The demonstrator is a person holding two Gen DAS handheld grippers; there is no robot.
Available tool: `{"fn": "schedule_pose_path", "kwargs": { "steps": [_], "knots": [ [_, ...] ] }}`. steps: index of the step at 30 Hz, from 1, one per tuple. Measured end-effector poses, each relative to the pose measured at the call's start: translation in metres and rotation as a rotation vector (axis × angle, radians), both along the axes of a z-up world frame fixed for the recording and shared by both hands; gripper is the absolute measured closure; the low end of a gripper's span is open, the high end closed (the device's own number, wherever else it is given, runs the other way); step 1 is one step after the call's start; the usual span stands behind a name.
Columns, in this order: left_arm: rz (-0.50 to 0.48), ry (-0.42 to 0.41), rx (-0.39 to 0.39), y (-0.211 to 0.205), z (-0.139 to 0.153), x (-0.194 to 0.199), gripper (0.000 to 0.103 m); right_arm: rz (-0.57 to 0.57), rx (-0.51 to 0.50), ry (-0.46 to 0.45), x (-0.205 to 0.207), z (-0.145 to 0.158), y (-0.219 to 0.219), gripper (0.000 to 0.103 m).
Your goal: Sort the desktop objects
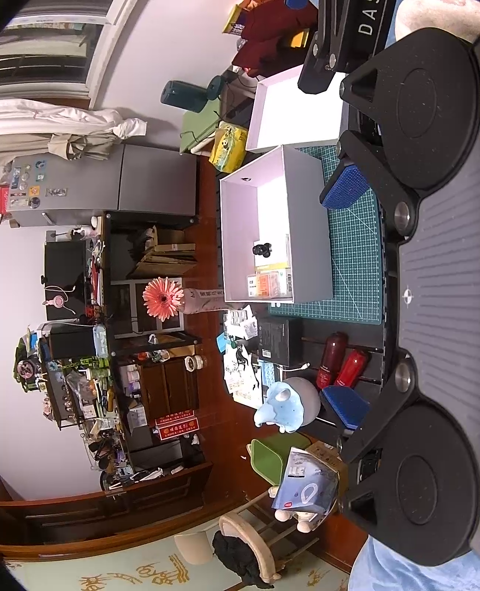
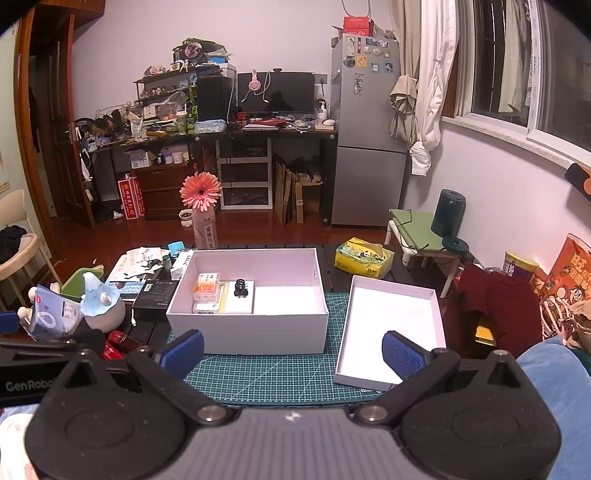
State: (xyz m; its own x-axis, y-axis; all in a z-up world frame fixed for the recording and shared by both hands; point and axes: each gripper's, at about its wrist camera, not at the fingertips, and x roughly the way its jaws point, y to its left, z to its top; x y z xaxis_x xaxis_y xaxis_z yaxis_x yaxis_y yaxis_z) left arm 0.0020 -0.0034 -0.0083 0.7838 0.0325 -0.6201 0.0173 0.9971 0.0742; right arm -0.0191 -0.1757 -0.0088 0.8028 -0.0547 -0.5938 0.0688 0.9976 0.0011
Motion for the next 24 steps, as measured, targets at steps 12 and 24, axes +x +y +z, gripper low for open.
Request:
{"fn": "schedule_pose_path", "kwargs": {
  "steps": [12, 24],
  "knots": [
    [-0.003, 0.005, 0.003, 0.0, -0.003, 0.002, 0.0, -0.005, -0.001, 0.007, 0.005, -0.003, 0.002, 0.0],
    [-0.007, 0.001, 0.007, 0.012, -0.008, 0.007, 0.0, 0.022, 0.009, -0.004, 0.006, -0.009, 0.002, 0.0]
  ]
}}
